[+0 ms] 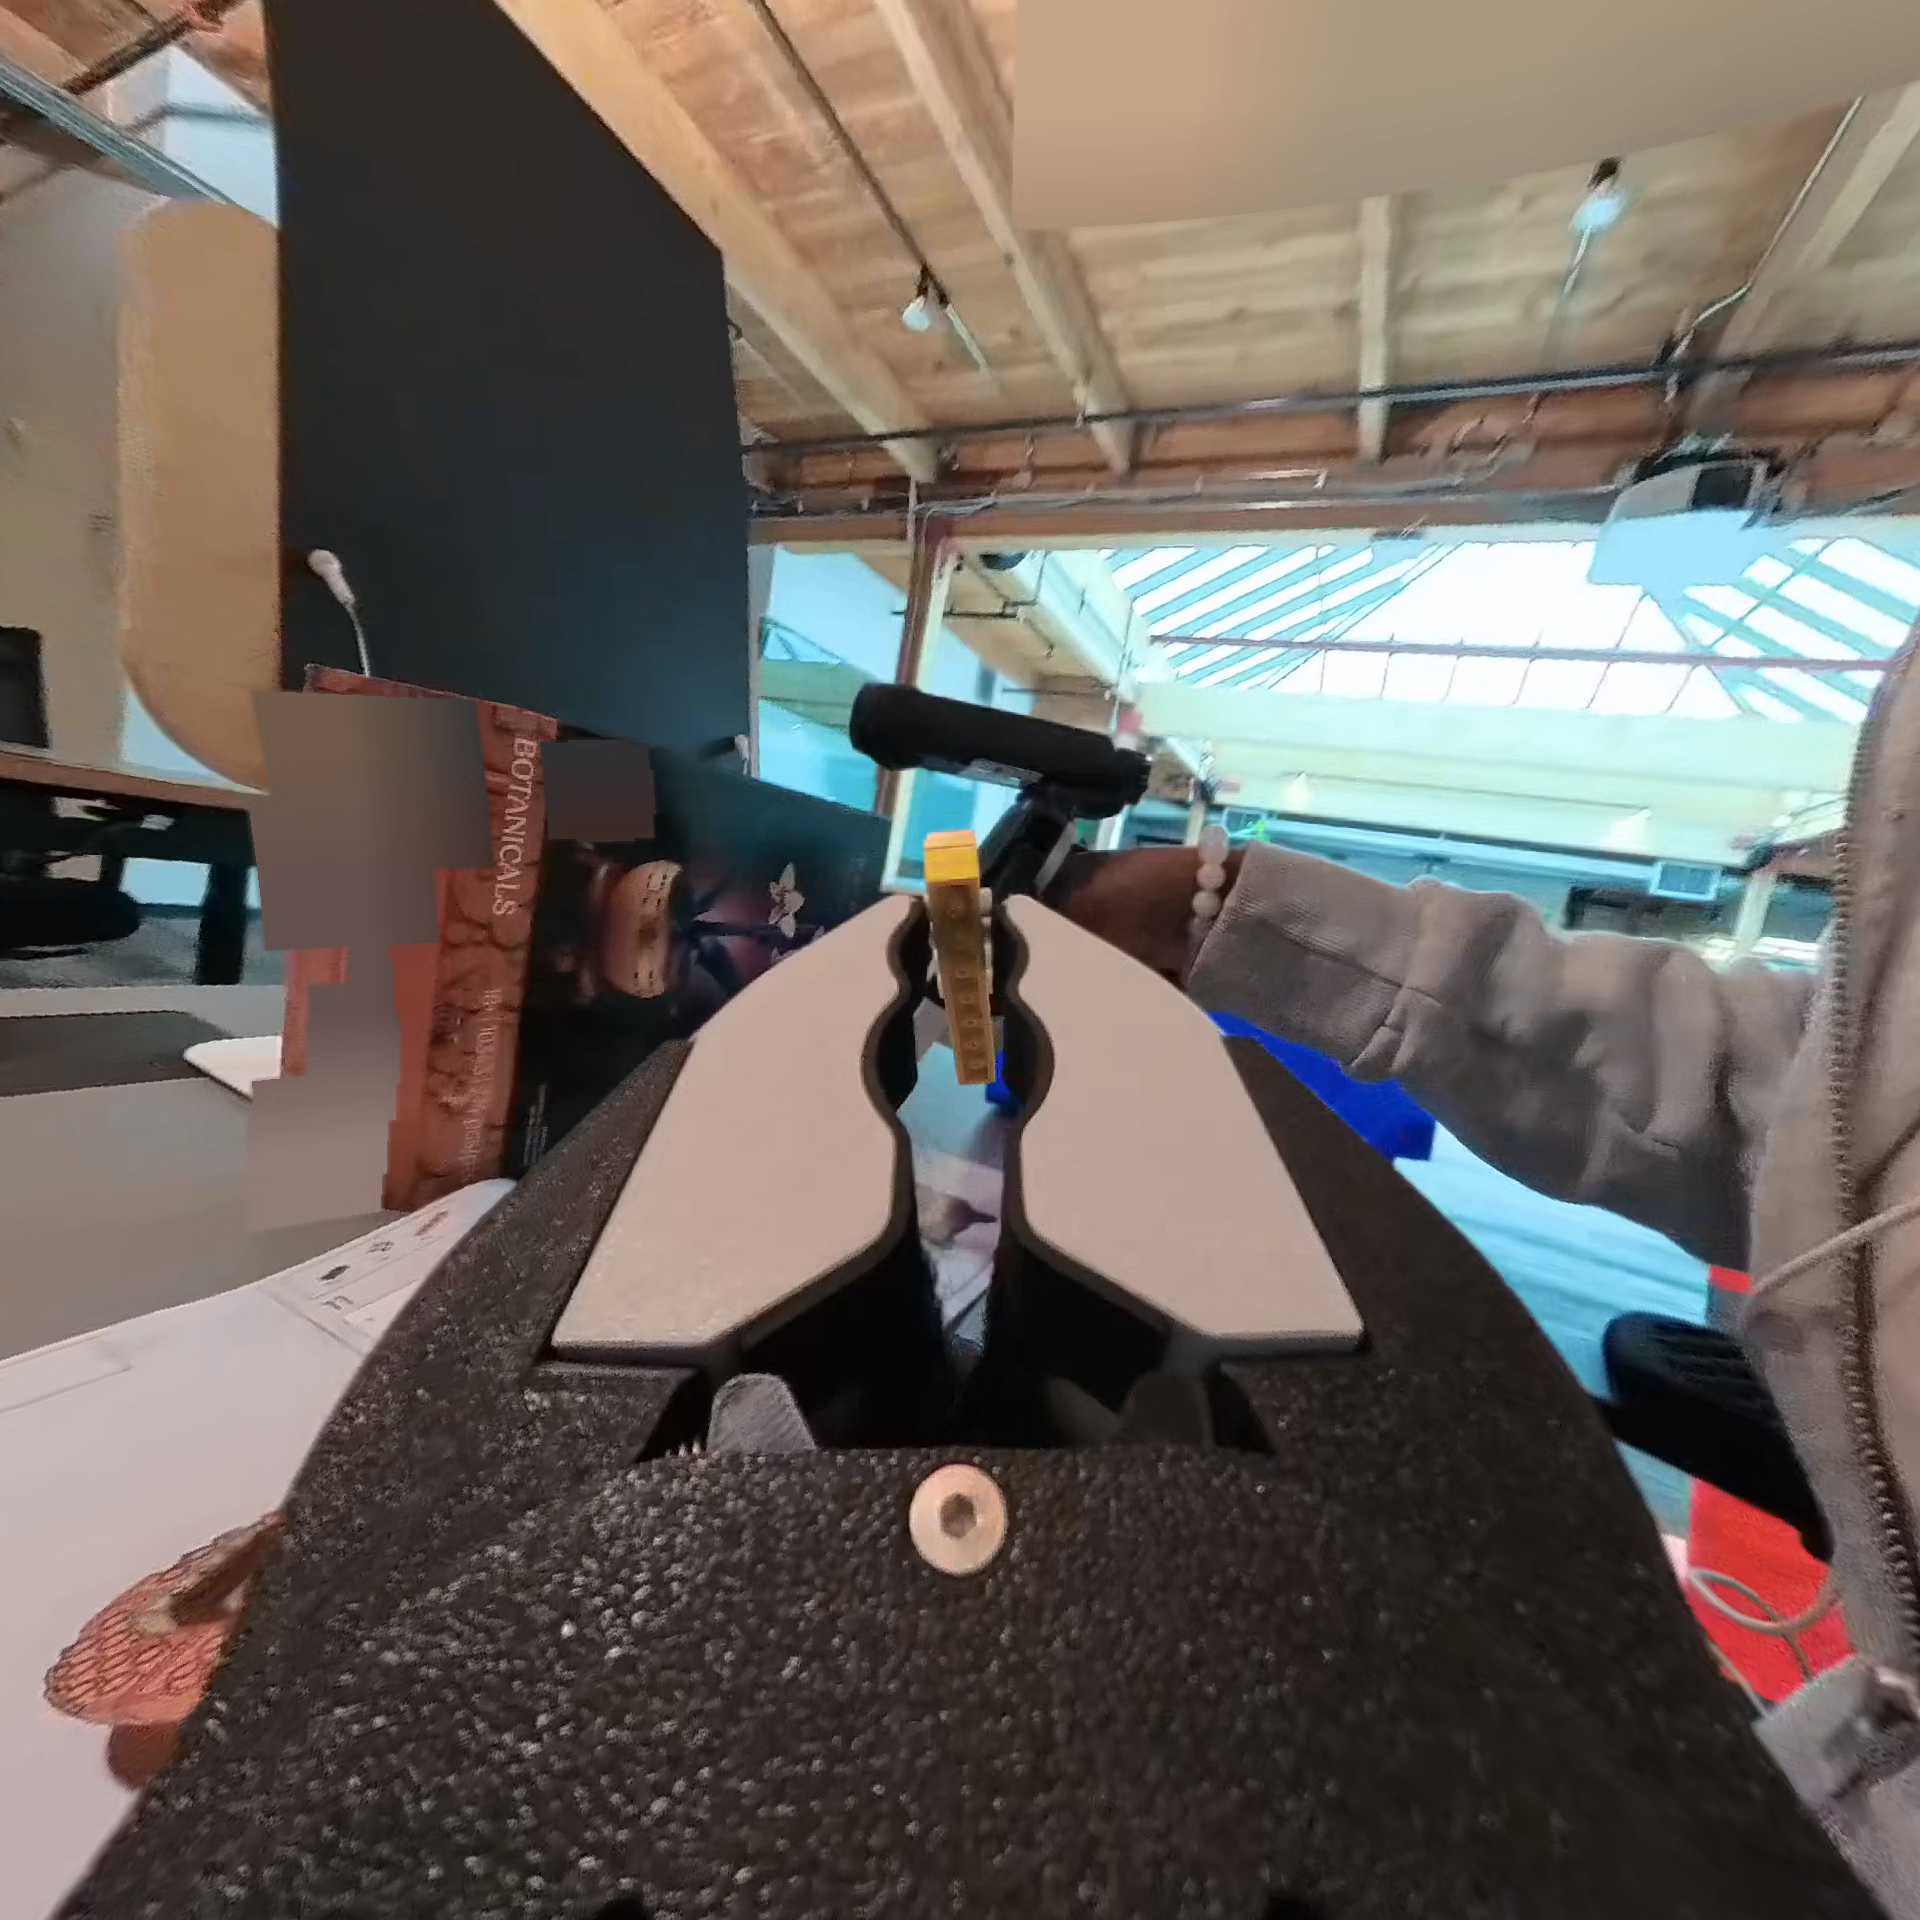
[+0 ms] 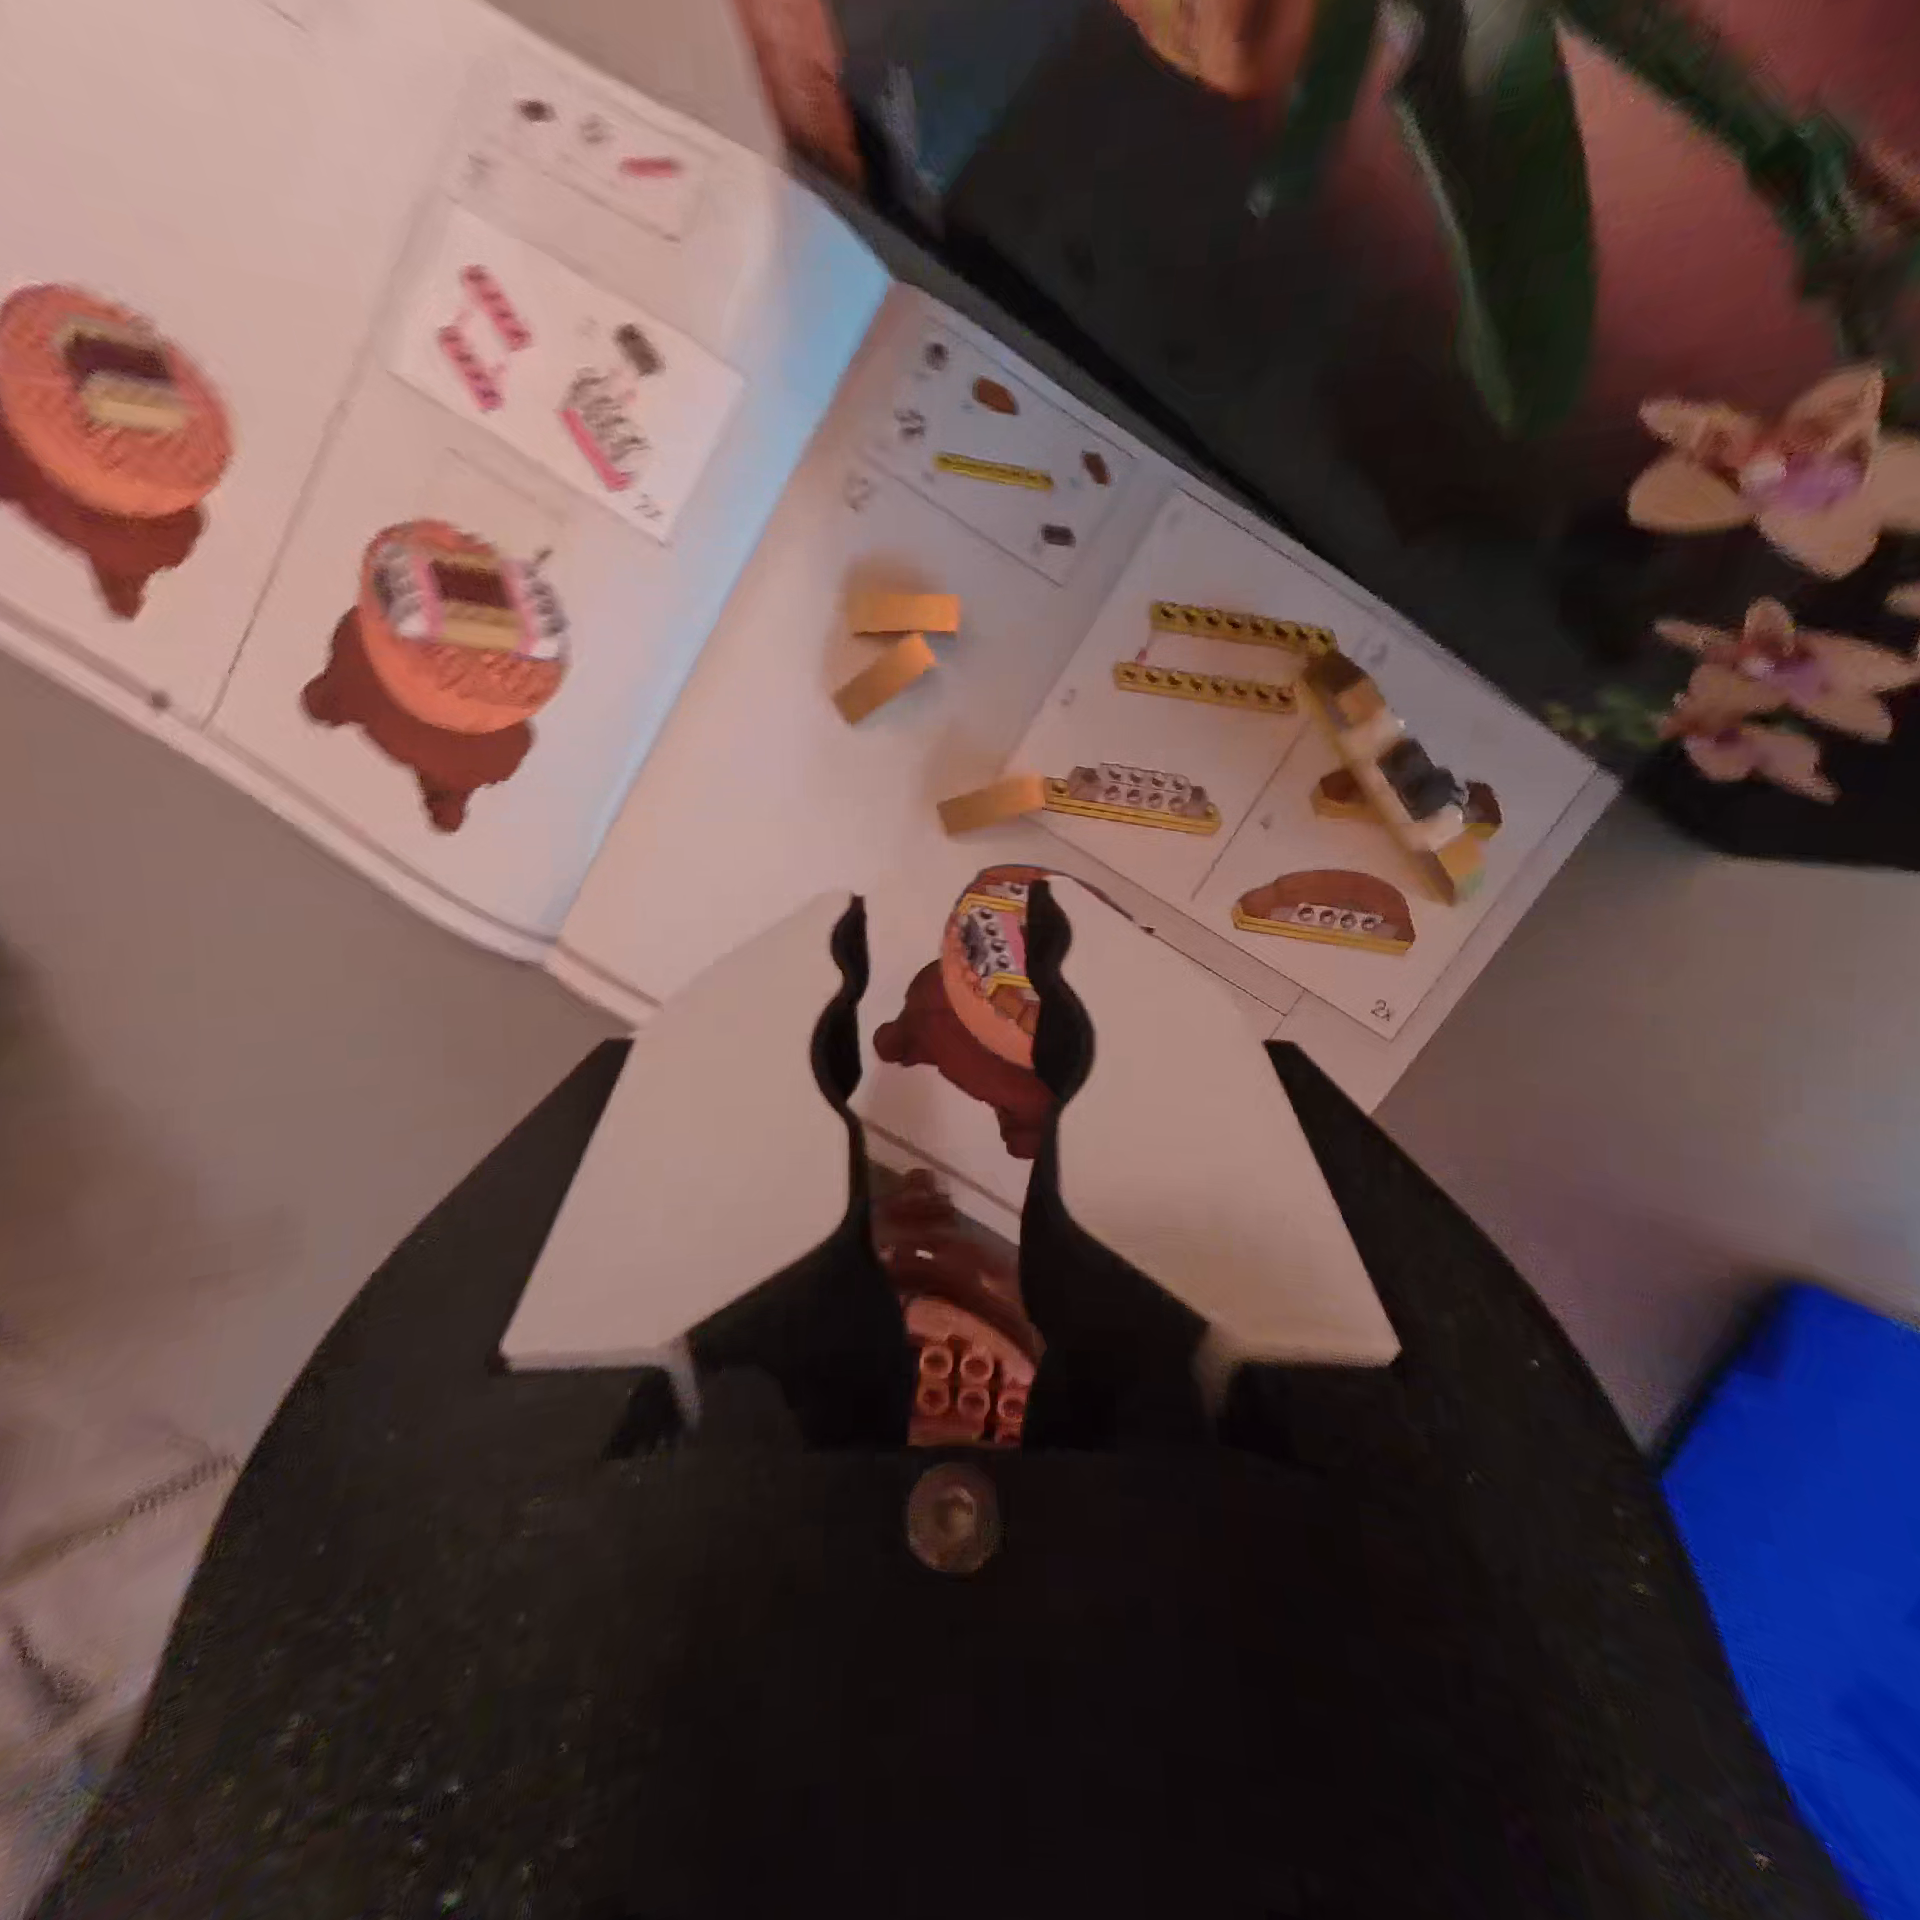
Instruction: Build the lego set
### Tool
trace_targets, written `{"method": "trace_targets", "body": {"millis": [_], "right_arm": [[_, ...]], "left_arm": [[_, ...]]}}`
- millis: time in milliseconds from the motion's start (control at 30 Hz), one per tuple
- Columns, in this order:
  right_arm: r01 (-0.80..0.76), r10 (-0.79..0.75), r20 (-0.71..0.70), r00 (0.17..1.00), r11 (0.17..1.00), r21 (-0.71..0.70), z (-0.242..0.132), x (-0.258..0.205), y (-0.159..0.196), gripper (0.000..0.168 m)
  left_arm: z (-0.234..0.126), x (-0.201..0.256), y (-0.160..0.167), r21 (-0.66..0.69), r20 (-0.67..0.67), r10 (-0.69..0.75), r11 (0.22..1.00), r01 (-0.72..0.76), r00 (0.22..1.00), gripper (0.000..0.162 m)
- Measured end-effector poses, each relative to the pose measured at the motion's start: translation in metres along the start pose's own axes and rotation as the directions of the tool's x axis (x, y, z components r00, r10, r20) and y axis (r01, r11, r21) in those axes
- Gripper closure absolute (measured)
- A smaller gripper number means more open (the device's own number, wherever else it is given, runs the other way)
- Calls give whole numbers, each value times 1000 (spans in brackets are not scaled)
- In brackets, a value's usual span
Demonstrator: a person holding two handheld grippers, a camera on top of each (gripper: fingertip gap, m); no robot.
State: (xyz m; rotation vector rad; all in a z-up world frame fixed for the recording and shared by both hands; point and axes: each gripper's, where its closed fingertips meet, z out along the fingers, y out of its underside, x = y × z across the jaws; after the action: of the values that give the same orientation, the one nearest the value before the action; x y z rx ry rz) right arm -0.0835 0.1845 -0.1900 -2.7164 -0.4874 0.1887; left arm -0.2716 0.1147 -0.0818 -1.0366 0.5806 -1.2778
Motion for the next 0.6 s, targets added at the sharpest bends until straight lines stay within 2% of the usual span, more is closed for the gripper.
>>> {"method": "trace_targets", "body": {"millis": [67, 167, 233, 300, 400, 467, 533, 600], "right_arm": [[-68, 67, -34, 997, 997, -28, 15, 12, 5, 137], [-174, 174, 42, 984, 985, -9, 31, 5, 1, 134], [-193, 194, 39, 980, 981, -32, 37, 2, 2, 134], [-210, 210, -17, 978, 975, -67, 43, 8, 7, 133], [-248, 248, 5, 969, 968, -48, 49, 4, 1, 138], [-212, 210, -32, 977, 974, -75, 53, 7, 3, 158], [-144, 140, -43, 989, 985, -95, 53, 9, 4, 161], [76, -70, 56, 996, 988, -132, 53, -6, 7, 160]], "left_arm": [[3, 3, 0, 12, 9, -1, 1000, 1, 1000, 151], [3, 12, 1, 16, -29, 1, 1000, 0, 1000, 152], [2, 12, 4, -1, -43, 26, 1000, -26, 999, 152], [1, 14, 0, 21, -66, -13, 1000, 15, 998, 152], [-5, 16, -9, 72, -93, -54, 996, 61, 994, 151], [-8, 13, -13, 94, -91, -68, 993, 76, 994, 151], [-11, 12, -16, 106, -100, -79, 990, 89, 992, 151], [-12, 11, -17, 107, -93, -73, 991, 83, 993, 151]]}}
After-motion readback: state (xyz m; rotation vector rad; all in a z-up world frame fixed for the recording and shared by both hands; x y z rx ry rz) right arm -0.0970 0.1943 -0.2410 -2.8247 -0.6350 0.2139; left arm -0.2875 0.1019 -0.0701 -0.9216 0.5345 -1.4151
